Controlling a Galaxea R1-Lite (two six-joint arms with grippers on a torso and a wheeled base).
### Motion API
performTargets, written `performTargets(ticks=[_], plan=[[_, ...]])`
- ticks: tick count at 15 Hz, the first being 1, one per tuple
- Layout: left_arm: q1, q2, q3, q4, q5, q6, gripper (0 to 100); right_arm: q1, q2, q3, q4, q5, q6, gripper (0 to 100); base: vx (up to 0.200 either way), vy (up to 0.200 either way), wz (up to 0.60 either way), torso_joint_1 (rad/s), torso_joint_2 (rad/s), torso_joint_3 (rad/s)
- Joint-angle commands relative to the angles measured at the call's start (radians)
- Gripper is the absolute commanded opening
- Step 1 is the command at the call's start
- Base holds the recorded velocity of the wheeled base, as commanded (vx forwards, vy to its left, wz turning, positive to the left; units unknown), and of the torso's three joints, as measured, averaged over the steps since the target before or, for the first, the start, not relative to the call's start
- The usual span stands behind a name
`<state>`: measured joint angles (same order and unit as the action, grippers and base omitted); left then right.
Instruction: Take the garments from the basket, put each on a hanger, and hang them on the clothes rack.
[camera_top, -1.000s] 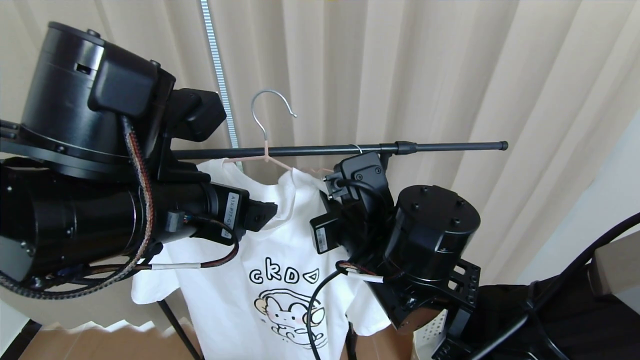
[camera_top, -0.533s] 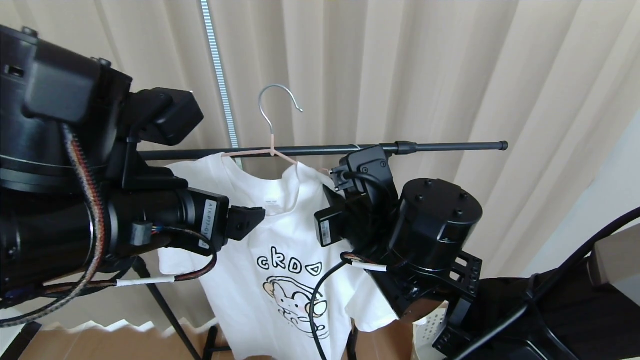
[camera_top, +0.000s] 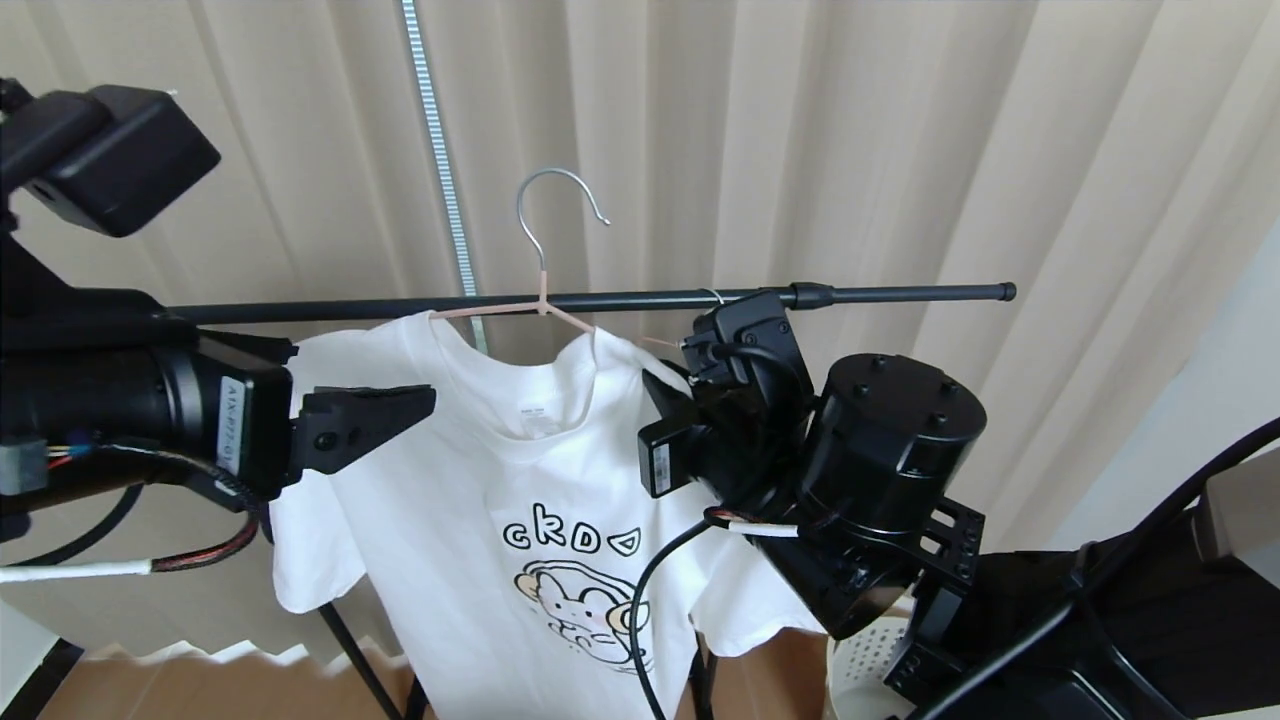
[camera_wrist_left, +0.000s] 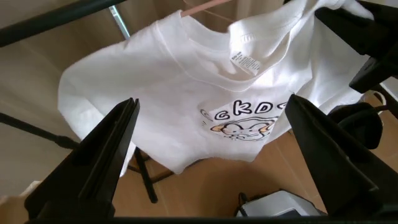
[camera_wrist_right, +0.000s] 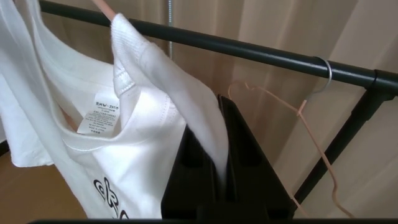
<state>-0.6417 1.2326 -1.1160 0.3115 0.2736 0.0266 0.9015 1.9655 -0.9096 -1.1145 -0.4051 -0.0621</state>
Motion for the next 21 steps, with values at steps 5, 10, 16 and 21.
performTargets(ticks=[5,10,16,21], plan=[[0.26,-0.047,-0.002,0.0,-0.378,0.228,100,-0.004,-0.077,0.09,-0.002,0.109,0.001,0,0.0,0.0,0.0,0.0,0.0,0.0],[0.422,0.056,-0.015,0.009,-0.746,0.443,100,-0.024,-0.109,0.146,-0.002,0.158,0.001,0,0.0,0.0,0.0,0.0,0.0,0.0],[0.473,0.272,-0.326,0.288,-0.878,0.604,100,-0.049,-0.145,0.19,-0.002,0.215,-0.004,0,0.0,0.0,0.0,0.0,0.0,0.0],[0.474,0.392,-0.464,0.445,-0.927,0.705,100,-0.055,-0.146,0.204,-0.002,0.232,-0.004,0,0.0,0.0,0.0,0.0,0.0,0.0]])
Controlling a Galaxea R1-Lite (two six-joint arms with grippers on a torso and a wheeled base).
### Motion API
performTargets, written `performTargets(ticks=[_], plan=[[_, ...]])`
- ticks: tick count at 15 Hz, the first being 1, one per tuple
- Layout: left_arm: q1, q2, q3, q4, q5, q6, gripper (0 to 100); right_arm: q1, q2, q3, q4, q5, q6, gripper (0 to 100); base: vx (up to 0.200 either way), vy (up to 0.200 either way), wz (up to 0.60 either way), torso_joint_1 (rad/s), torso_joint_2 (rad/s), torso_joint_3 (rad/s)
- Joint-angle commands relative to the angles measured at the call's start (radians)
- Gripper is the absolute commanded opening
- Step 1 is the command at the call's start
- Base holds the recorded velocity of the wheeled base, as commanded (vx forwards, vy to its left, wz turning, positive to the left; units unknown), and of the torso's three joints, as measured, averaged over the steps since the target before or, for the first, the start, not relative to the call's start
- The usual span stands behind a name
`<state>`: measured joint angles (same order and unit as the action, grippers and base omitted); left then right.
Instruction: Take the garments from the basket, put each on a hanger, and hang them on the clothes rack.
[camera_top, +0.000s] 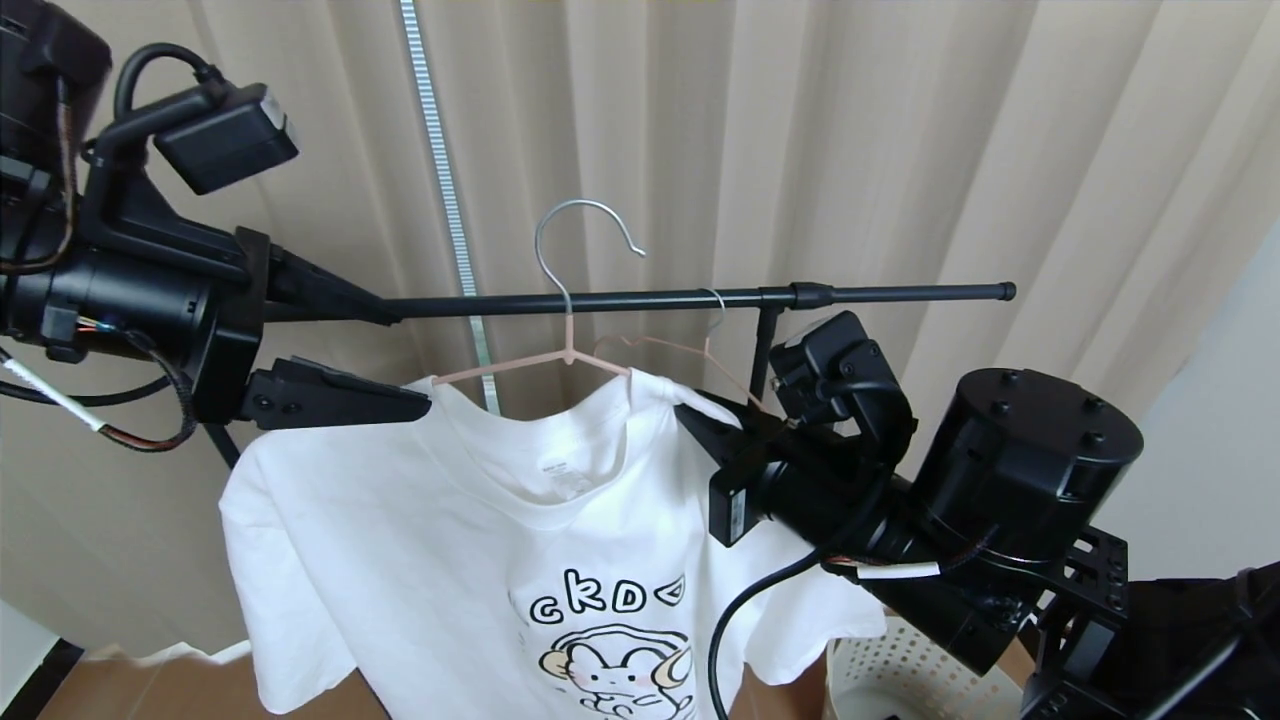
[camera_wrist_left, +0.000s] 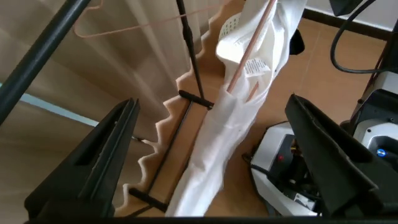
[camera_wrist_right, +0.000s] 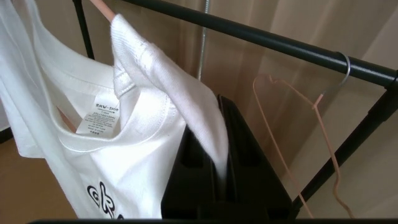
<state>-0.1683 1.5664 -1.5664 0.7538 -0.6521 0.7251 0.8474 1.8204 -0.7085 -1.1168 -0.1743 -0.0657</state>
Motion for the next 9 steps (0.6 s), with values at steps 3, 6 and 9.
performTargets(ticks=[3,6,9], plan=[[0.0,0.086,-0.011,0.001,-0.003,0.053,100,-0.001,-0.003,0.003,0.0,0.001,-0.002,0,0.0,0.0,0.0,0.0,0.0,0.0],[-0.004,0.121,-0.014,-0.002,-0.006,0.08,100,-0.001,-0.004,0.004,0.0,0.001,-0.002,0,0.0,0.0,0.0,0.0,0.0,0.0],[-0.013,0.135,-0.017,-0.005,-0.047,0.08,100,-0.001,-0.004,0.004,0.0,0.001,-0.002,0,0.0,0.0,0.0,0.0,0.0,0.0]])
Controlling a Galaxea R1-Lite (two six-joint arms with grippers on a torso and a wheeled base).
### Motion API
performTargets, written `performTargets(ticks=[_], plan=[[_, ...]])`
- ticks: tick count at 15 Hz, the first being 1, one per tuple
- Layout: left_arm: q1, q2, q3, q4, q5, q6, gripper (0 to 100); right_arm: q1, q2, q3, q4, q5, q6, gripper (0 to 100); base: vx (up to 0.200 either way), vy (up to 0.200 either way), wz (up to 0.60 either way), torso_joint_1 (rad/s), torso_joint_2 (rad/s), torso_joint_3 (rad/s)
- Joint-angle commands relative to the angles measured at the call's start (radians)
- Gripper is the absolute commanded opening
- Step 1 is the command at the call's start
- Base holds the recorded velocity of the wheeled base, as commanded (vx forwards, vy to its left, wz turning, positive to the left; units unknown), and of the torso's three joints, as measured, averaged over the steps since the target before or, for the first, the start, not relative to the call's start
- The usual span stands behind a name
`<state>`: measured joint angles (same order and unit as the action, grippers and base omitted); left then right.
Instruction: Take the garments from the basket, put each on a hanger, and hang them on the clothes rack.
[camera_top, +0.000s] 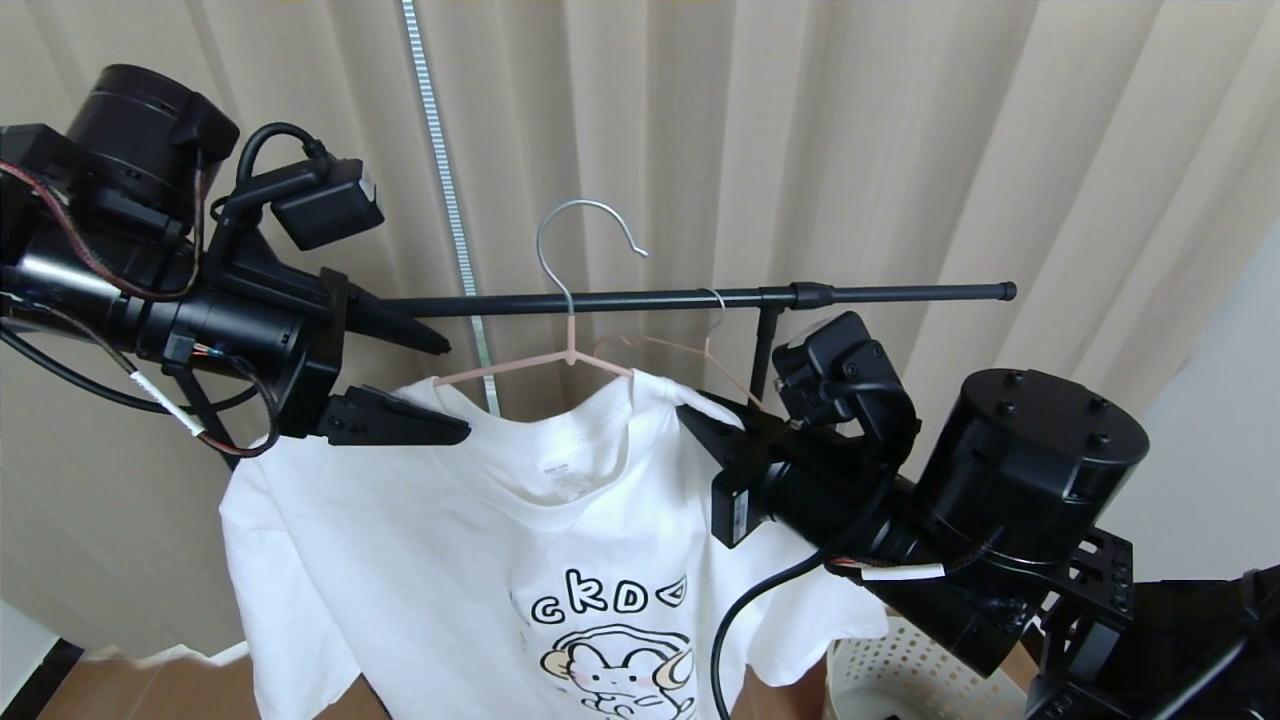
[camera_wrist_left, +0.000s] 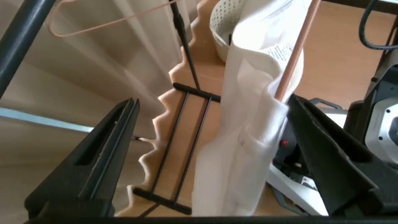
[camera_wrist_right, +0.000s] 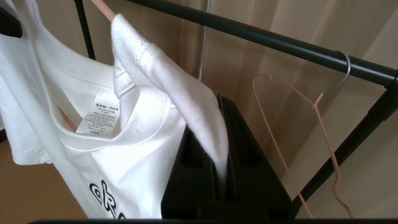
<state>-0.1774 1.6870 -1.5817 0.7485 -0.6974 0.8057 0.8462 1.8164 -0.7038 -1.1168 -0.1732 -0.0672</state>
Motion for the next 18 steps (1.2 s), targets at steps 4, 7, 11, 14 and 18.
performTargets(ticks=[4,7,11,14,18], plan=[[-0.013,0.02,0.002,0.002,-0.017,0.0,100,0.001,-0.003,-0.002,-0.001,0.003,0.0,0,0.0,0.0,0.0,0.0,0.0,0.0],[-0.036,0.034,0.006,0.002,-0.017,0.0,100,0.001,-0.003,-0.002,-0.001,0.004,0.0,0,0.0,0.0,0.0,0.0,0.0,0.0],[-0.042,0.045,0.005,0.002,-0.017,0.0,100,0.001,-0.008,0.0,-0.001,0.004,0.0,0,0.0,0.0,0.0,0.0,0.0,0.0],[-0.042,0.045,0.005,0.002,-0.017,-0.002,100,0.001,-0.006,0.0,0.0,0.004,-0.002,0,0.0,0.0,0.0,0.0,0.0,0.0],[-0.042,0.04,0.006,0.003,-0.017,0.0,0,0.001,-0.008,0.0,0.0,0.004,-0.002,0,0.0,0.0,0.0,0.0,0.0,0.0]])
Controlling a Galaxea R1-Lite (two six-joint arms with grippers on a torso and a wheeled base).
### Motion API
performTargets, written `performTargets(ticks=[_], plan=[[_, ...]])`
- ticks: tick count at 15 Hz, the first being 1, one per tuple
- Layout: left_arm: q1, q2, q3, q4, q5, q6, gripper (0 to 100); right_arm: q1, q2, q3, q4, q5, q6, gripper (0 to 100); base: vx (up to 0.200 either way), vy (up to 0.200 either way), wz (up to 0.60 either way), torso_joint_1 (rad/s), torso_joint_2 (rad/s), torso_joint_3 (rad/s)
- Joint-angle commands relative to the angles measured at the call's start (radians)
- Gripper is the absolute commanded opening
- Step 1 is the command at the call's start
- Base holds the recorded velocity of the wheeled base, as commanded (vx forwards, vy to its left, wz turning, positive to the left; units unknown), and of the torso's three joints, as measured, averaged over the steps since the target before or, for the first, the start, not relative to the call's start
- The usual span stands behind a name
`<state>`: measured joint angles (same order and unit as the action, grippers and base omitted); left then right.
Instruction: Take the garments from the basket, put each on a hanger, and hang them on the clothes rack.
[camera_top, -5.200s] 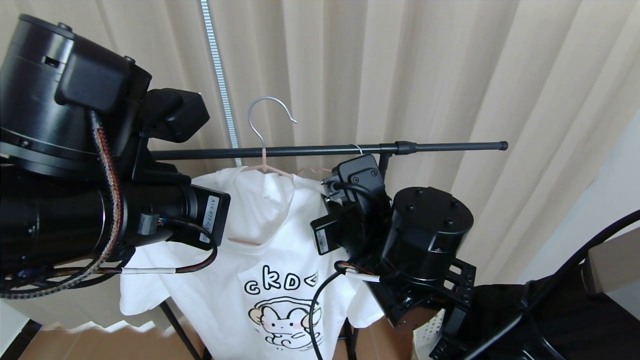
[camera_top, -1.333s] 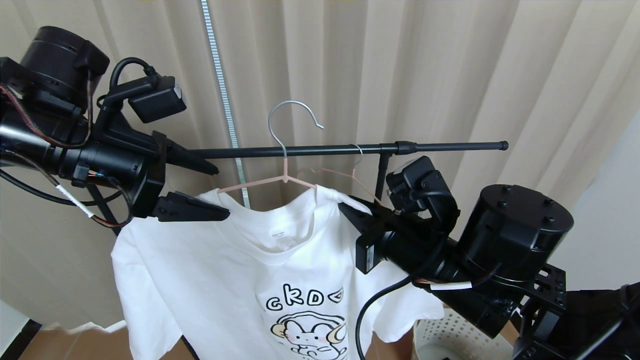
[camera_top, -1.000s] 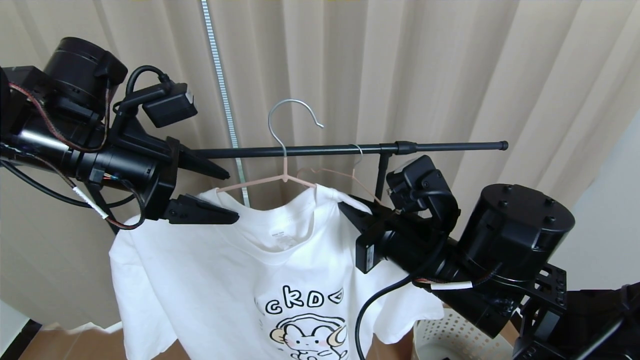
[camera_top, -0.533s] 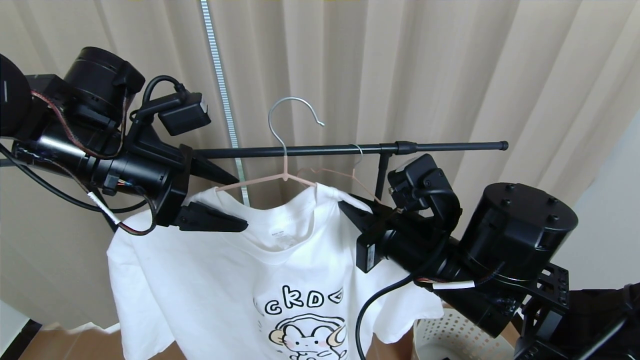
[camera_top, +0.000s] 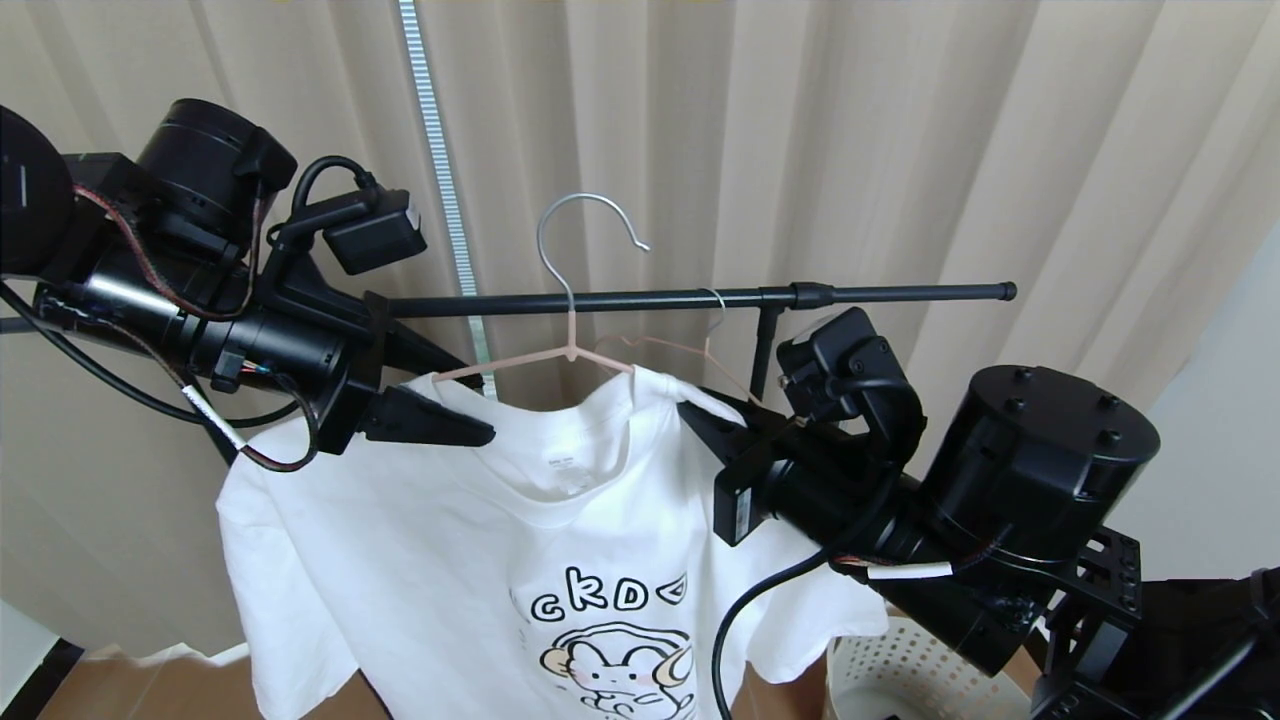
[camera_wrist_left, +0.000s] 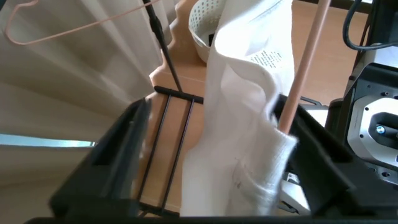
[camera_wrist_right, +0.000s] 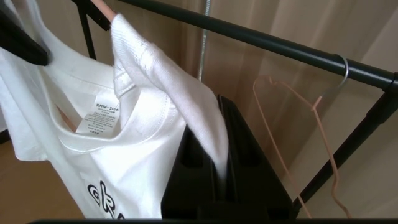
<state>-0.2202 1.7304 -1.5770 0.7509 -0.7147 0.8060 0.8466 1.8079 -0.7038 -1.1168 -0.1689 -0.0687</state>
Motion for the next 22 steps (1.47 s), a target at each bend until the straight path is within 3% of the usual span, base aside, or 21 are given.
performTargets(ticks=[1,5,12,13,16,19,22], plan=[[0.001,-0.006,0.008,0.001,0.001,0.001,0,0.002,0.001,0.0,0.0,0.0,0.0,0,0.0,0.0,0.0,0.0,0.0,0.0],[0.002,-0.02,0.028,-0.001,0.0,0.044,0,0.002,0.002,0.0,0.0,0.0,-0.003,0,0.0,0.0,0.0,0.0,0.0,0.0],[0.002,-0.058,0.042,-0.001,0.001,0.048,0,0.0,-0.001,0.001,0.003,-0.001,-0.033,0,0.0,0.0,0.0,0.0,0.0,0.0],[0.001,-0.058,0.042,-0.001,0.001,0.048,0,0.0,-0.001,0.001,0.003,-0.001,-0.033,100,0.0,0.0,0.0,0.0,0.0,0.0],[0.002,-0.074,0.055,-0.004,0.003,0.047,0,-0.014,-0.025,0.046,0.011,0.02,-0.048,100,0.0,0.0,0.0,0.0,0.0,0.0],[0.007,-0.097,0.074,-0.005,0.003,0.045,0,-0.073,-0.073,0.13,0.015,0.174,-0.137,100,0.0,0.0,0.0,0.0,0.0,0.0],[0.009,-0.114,0.075,-0.005,0.003,0.044,0,-0.092,-0.097,0.144,0.018,0.227,-0.14,100,0.0,0.0,0.0,0.0,0.0,0.0]])
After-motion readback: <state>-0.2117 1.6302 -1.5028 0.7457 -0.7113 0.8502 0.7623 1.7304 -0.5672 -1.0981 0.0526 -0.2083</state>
